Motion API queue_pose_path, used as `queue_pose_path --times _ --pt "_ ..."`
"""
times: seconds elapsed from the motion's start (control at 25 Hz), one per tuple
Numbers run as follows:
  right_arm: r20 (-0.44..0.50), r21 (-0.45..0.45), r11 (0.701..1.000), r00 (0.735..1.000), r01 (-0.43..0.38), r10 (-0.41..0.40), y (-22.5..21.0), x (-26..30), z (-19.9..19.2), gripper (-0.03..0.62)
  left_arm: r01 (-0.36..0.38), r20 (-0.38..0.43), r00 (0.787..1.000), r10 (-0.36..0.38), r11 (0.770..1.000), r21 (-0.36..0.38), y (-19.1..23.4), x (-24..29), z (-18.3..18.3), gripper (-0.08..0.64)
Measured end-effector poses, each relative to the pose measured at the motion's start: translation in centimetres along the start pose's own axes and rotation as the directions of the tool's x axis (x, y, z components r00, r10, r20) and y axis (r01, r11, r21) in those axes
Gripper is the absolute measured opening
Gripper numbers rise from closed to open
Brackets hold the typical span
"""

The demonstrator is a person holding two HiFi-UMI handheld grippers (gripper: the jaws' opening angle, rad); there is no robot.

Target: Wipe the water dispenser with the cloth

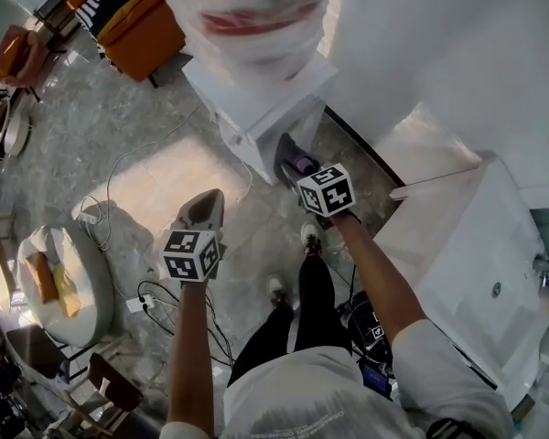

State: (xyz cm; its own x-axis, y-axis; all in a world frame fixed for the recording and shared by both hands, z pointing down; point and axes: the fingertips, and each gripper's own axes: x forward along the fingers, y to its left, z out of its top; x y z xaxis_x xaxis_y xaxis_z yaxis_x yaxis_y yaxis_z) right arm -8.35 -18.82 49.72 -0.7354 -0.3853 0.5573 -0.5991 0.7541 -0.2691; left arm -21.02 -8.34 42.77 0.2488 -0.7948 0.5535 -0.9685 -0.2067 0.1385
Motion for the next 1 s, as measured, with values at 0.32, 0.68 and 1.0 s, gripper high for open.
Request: queue_pose_path --times 0.32,0.68,1.0 --pt "-0.007 0.088 0.968 0.972 0.234 -0.234 -10.8 -2.6 -1.5 0.087 -0.017 -0.006 1.0 0.017 0.998 -0.053 -1.0 4.7 -0.9 0.015" --pt "-0.011 0.115 0.956 0.962 0.271 -0.272 -18.4 -0.2 -3.1 0.087 -0.025 -0.028 0.999 0.022 0.992 -0.125 -0.4 9.5 -3.9 0.015" --pt "0.045 0.021 0.95 0.949 0.313 -0.313 -23.3 5.4 -3.7 0.087 -0.057 -0.053 0.997 0.053 0.996 -0.069 1.1 15.3 -6.5 0.015"
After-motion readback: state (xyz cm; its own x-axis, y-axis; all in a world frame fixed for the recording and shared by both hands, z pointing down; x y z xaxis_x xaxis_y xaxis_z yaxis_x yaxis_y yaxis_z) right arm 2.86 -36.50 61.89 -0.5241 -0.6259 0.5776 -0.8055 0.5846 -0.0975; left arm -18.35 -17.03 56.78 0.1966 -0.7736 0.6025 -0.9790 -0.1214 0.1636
